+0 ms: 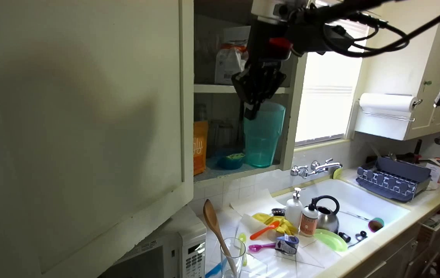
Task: Remove the blue cup from the cabinet and put it on the counter.
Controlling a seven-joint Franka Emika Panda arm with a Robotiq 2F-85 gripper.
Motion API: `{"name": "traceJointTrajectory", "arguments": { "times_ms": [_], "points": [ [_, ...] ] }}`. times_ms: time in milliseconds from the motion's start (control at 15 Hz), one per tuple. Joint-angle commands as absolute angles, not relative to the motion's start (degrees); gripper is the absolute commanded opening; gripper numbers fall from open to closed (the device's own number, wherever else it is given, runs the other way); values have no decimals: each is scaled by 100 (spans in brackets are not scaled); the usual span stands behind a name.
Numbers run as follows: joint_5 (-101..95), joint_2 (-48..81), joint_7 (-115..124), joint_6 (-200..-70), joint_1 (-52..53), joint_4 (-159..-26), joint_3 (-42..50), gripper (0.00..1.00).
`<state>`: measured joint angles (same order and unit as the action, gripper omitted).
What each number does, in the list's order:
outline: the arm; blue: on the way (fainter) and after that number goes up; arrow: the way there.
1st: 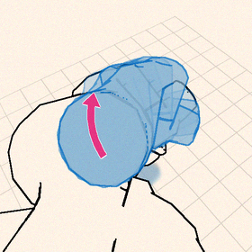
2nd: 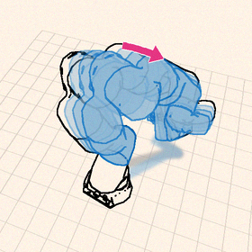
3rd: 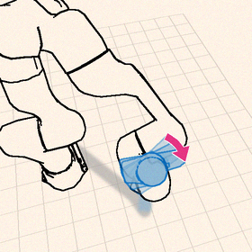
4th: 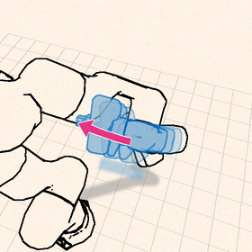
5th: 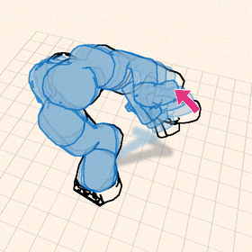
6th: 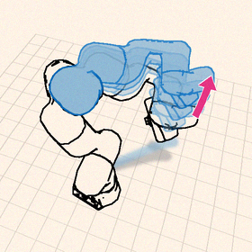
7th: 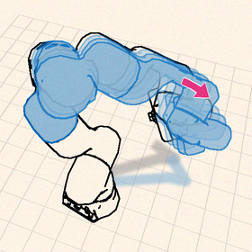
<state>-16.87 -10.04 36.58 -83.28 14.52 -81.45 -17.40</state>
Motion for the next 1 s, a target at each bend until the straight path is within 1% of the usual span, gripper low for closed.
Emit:
{"name": "traceJointTrajectory", "arguments": {
  "times_ms": [0,67,733,800,933],
  "points": [
    [-1669,-1101,3921,-8296,1336,-8371,-1849,1],
    [-1667,-1166,3996,-8301,1329,-8544,-1866,5],
    [-1673,-1100,3972,-8297,1302,-8410,-1881,5],
    [-1674,-1096,3972,-8297,1302,-8406,-1881,1],
    [-1460,-1236,3941,-8618,1292,-8773,-1786,1]
  ]
}}
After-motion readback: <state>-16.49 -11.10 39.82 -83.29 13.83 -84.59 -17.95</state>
